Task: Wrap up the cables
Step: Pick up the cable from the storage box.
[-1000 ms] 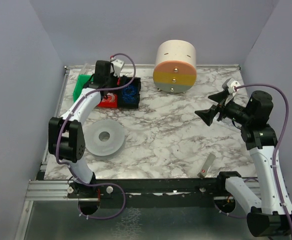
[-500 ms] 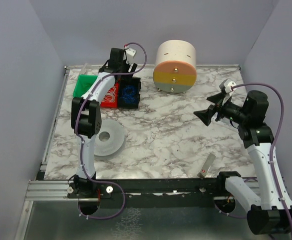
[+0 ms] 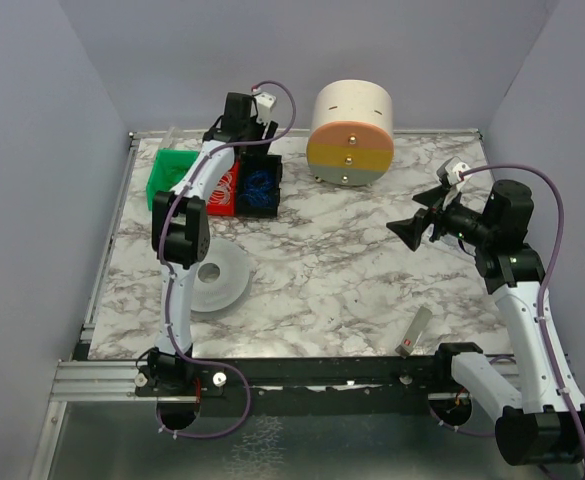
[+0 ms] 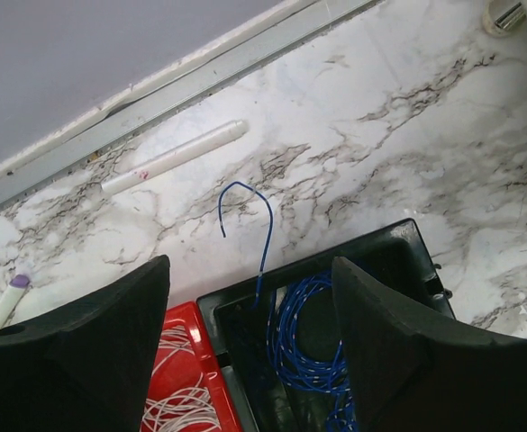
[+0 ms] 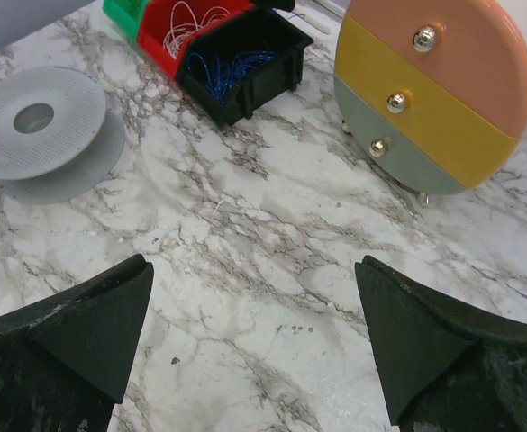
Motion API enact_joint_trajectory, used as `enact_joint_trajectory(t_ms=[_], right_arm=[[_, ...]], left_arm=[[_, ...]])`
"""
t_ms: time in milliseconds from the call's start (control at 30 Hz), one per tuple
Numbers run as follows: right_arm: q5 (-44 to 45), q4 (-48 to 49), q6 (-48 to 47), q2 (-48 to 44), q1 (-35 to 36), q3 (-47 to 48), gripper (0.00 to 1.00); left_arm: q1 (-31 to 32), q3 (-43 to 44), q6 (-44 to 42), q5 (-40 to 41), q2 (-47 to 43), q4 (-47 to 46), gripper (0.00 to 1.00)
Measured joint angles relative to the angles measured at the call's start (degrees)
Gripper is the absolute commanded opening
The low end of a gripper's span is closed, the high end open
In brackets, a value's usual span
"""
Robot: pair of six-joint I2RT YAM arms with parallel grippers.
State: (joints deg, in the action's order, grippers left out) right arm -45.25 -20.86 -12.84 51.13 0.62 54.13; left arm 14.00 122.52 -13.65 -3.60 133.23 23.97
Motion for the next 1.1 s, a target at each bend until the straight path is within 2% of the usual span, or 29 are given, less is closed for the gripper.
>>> enact_joint_trajectory(t_ms=[267,733,867,1100], right_arm=[[0.0,0.2,-0.3,0.2,0.0,-0.1,1.00],[0.0,0.3,-0.3,0.7,0.0,-0.4,1.00],[0.0,0.3,-0.3,0.7,0.0,-0.4,1.00],[0.0,0.3,-0.7,0.7,0.0,-0.5,1.00]], left_arm=[[0.0,4.6,1.4,0.2,4.2,-0.7,0.65],[0.0,5.3,2.1,0.1,6.6,-0.7,0.49],[0.0,5.3,2.1,0.1,6.6,-0.7,0.39],[0.0,5.3,2.3,0.2,6.6,-0.7,0.29]])
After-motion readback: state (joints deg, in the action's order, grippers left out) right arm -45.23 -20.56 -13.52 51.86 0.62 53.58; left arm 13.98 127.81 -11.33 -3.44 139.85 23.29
